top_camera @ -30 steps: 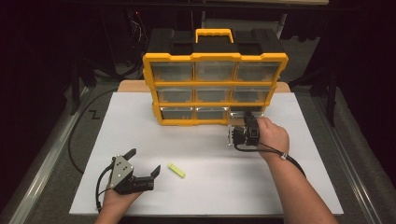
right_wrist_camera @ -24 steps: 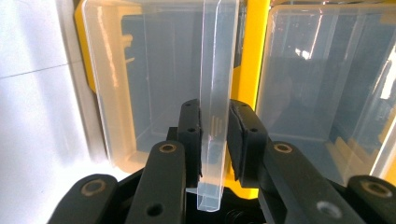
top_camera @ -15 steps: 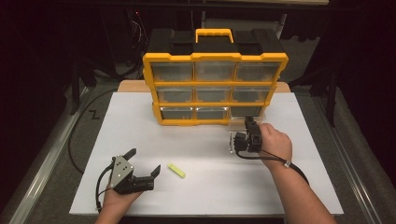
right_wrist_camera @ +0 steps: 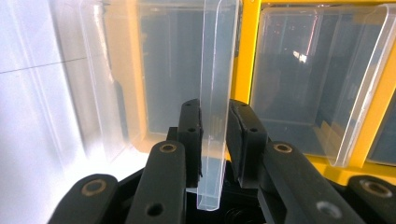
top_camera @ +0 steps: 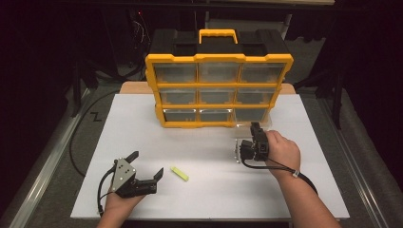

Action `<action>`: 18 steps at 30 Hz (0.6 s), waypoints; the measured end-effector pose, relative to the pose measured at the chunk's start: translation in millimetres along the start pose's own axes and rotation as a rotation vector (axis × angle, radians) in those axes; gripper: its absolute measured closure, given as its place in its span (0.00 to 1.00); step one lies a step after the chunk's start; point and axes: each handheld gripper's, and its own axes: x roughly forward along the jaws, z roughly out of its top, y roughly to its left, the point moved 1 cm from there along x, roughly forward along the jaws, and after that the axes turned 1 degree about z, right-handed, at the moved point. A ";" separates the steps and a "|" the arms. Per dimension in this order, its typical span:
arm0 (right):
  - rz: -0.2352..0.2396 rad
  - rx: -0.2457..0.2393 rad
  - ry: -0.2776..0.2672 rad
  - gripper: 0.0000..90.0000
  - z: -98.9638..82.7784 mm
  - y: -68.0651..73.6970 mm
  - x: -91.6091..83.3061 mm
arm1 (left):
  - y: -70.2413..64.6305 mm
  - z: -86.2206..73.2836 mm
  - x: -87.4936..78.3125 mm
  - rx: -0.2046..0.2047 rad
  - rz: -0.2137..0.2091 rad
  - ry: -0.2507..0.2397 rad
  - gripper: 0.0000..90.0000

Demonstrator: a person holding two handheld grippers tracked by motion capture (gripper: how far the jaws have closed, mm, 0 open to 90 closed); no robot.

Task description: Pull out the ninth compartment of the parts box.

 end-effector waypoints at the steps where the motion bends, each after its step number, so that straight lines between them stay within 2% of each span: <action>1: -0.002 -0.001 -0.003 0.87 -0.1 0.3 -0.5 | 0.0 0.0 -0.1 0.000 0.000 0.000 0.00; 12: -0.005 0.003 -0.006 0.87 -1.8 4.0 -9.1 | 0.1 0.0 0.0 -0.002 0.000 0.001 0.00; 13: -0.021 -0.005 -0.014 0.87 -1.9 4.2 -9.3 | 0.1 0.0 0.0 -0.002 0.000 0.001 0.00; 17: -0.006 0.000 -0.005 0.87 -2.1 5.6 -11.0 | -0.1 -0.1 0.0 -0.002 0.001 0.002 0.00; 18: -0.014 -0.003 -0.011 0.87 -2.1 6.2 -10.7 | -0.1 -0.1 0.1 -0.003 0.000 0.002 0.00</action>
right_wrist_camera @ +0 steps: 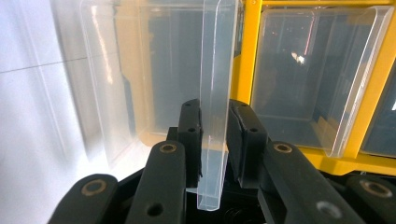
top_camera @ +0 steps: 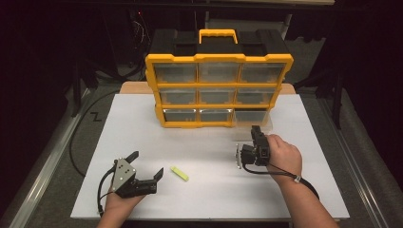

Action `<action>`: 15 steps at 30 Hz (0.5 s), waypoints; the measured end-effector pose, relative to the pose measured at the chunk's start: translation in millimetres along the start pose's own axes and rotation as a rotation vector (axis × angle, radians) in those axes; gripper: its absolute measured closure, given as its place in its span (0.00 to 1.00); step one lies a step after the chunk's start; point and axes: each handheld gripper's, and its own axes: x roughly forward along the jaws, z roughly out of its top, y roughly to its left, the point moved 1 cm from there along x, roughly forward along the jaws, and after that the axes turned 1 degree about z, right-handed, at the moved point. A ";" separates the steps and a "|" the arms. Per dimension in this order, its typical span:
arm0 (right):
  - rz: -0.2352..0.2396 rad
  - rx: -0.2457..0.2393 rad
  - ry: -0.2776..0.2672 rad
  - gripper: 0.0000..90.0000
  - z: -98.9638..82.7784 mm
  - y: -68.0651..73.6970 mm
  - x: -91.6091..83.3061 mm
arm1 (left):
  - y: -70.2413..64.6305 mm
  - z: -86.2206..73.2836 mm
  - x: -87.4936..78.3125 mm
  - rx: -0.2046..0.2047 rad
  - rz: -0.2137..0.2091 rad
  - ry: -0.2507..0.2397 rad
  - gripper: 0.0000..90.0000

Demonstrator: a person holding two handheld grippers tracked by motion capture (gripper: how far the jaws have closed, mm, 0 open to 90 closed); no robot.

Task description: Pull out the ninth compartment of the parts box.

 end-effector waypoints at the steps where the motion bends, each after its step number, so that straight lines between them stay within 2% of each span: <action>1: -0.001 0.000 0.000 0.87 0.1 0.4 -0.1 | 0.0 0.0 0.0 0.000 -0.001 0.000 0.00; 5: 0.012 0.008 0.006 0.87 0.3 2.1 -1.2 | -0.3 -0.2 0.4 -0.001 0.000 -0.001 0.00; 15: -0.005 0.014 -0.001 0.87 -0.4 5.1 -1.1 | -0.6 0.0 0.5 0.003 -0.005 0.001 0.00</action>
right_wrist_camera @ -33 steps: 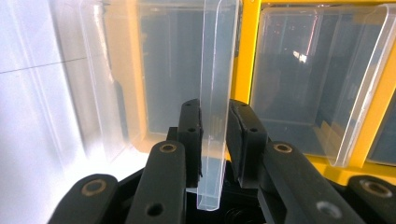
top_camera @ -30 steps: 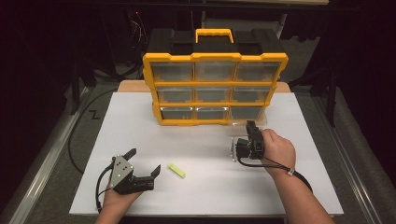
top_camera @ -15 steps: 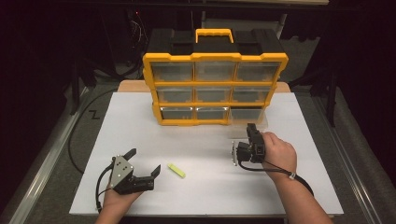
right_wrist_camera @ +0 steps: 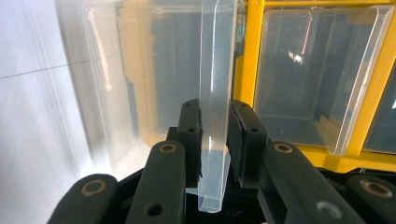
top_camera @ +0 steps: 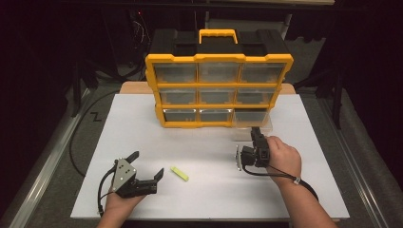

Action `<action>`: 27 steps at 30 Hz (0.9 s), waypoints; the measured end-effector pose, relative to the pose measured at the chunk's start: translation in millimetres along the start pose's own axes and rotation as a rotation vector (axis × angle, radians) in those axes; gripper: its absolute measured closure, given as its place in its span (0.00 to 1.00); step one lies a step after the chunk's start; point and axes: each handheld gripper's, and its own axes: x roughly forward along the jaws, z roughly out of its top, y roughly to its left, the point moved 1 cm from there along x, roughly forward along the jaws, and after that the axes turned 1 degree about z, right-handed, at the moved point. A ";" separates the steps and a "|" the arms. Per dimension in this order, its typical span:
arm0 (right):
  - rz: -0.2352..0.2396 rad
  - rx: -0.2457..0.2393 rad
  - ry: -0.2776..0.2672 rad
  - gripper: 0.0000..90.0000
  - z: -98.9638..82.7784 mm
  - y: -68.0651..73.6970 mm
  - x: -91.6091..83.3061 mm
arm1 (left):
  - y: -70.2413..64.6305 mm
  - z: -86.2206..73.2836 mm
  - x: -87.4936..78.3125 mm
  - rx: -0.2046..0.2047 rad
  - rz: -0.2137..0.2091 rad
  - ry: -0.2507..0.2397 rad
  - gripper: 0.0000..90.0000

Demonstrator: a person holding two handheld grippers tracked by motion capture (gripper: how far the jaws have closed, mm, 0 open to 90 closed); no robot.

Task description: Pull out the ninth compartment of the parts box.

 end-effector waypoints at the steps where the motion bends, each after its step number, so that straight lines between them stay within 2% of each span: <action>1: 0.001 0.004 0.001 0.87 0.0 0.3 -0.1 | -0.1 0.0 0.1 0.000 0.000 0.000 0.00; 10: 0.010 0.003 -0.002 0.86 -0.2 -1.9 0.3 | -0.6 0.0 0.4 0.004 -0.004 0.004 0.00; 12: 0.016 0.023 0.002 0.80 -1.3 -2.8 0.0 | -0.5 0.1 0.2 0.002 -0.004 0.002 0.00; 14: 0.016 0.013 0.002 0.75 -1.9 -6.5 -1.3 | -0.3 0.0 0.2 0.000 -0.002 0.000 0.00; 18: 0.037 0.036 -0.001 0.67 -2.7 -7.1 -5.5 | -0.7 0.1 0.2 0.002 -0.004 0.000 0.00; 26: 0.071 0.044 -0.011 0.57 -1.4 -2.7 -15.7 | -0.7 0.3 0.5 0.003 -0.001 -0.001 0.00; 27: 0.060 0.048 -0.019 0.56 -1.2 -1.6 -17.1 | -0.7 0.3 0.5 0.003 -0.002 -0.001 0.00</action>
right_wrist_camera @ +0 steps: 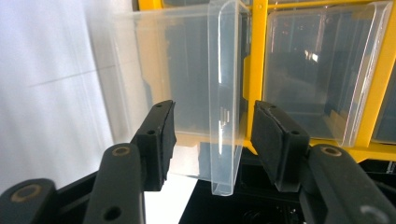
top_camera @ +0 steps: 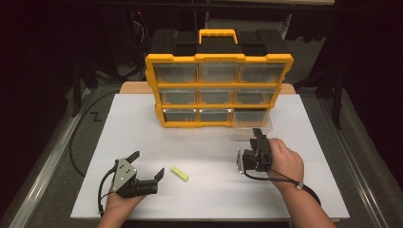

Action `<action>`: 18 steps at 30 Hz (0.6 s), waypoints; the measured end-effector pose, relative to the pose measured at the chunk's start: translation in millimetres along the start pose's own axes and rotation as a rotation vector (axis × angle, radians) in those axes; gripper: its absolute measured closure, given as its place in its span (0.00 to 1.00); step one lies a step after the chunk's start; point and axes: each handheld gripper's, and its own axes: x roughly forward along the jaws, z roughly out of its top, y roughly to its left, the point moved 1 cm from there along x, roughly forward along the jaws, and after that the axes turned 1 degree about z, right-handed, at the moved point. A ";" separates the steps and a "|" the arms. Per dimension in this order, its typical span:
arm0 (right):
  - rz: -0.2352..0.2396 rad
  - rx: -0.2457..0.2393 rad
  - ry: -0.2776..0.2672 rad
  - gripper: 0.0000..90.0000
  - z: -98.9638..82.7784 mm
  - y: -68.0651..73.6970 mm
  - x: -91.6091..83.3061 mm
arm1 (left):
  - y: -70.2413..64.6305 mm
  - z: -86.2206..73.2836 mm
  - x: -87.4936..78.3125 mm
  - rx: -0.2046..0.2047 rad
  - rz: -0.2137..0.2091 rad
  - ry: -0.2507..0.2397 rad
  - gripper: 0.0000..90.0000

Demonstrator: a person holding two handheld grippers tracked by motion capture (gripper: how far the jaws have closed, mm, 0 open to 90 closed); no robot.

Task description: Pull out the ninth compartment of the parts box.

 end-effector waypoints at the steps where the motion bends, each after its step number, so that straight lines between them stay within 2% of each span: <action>1: 0.002 0.006 0.002 0.56 0.3 1.3 -2.0 | 0.0 0.0 0.0 -0.001 0.000 0.000 0.00; 7: 0.013 0.006 -0.016 0.51 2.2 11.1 -9.8 | 0.1 0.0 -0.2 -0.006 0.003 -0.003 0.00; 18: 0.035 -0.014 -0.039 0.46 3.1 39.0 -24.7 | 1.1 0.1 -0.6 -0.007 0.002 -0.003 0.00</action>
